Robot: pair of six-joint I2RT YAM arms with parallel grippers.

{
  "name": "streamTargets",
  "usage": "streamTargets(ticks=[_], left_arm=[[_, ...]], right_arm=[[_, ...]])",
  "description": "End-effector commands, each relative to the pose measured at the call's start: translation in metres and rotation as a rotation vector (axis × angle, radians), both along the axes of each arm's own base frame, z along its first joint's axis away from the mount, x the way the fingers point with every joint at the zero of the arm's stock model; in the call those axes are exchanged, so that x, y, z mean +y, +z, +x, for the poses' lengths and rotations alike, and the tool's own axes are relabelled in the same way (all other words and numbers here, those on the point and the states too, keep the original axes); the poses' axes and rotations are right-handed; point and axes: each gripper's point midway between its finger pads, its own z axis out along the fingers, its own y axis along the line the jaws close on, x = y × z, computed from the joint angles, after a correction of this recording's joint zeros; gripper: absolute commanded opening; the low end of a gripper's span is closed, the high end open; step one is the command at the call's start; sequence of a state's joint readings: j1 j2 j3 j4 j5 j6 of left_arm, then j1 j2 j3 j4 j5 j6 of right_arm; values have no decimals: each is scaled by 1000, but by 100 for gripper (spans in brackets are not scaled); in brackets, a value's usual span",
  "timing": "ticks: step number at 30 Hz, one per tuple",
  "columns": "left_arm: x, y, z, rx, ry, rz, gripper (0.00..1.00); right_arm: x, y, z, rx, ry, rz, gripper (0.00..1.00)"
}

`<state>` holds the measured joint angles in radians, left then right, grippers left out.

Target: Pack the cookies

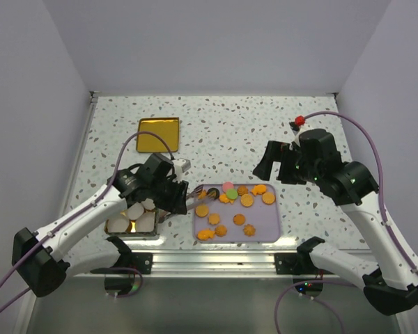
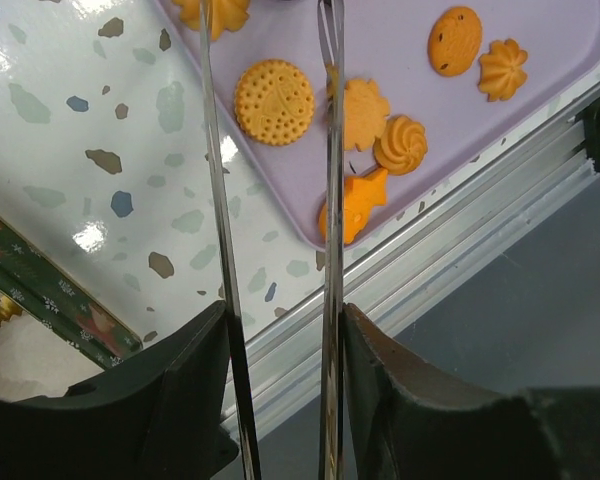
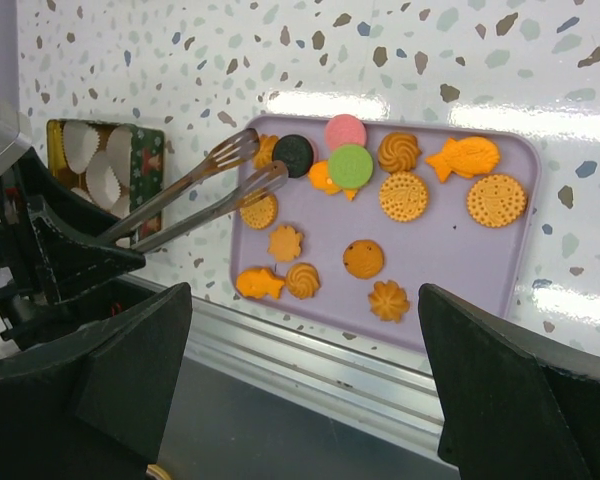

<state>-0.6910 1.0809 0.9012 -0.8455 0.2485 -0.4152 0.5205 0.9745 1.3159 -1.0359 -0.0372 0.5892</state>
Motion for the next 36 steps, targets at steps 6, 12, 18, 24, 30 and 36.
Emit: streamTargets(ticks=[6,12,18,24,30,36], left_arm=[[-14,1,16,-67,-28,9,51],[-21,11,16,-78,-57,0,51],[-21,32,14,-116,-79,-2,51],[-17,22,10,-95,-90,39,50],[-18,10,8,-81,-85,78,49],[-28,4,5,-79,-102,100,49]], right_arm=[[-11,2,-4,-19,-20,-28,99],[-14,2,-3,-23,-33,-44,99],[-13,1,-1,-20,-26,-51,99],[-13,-1,-1,-19,-21,-57,99],[-14,-4,-3,-14,-14,-65,99],[-16,-3,-4,-21,-12,-74,99]])
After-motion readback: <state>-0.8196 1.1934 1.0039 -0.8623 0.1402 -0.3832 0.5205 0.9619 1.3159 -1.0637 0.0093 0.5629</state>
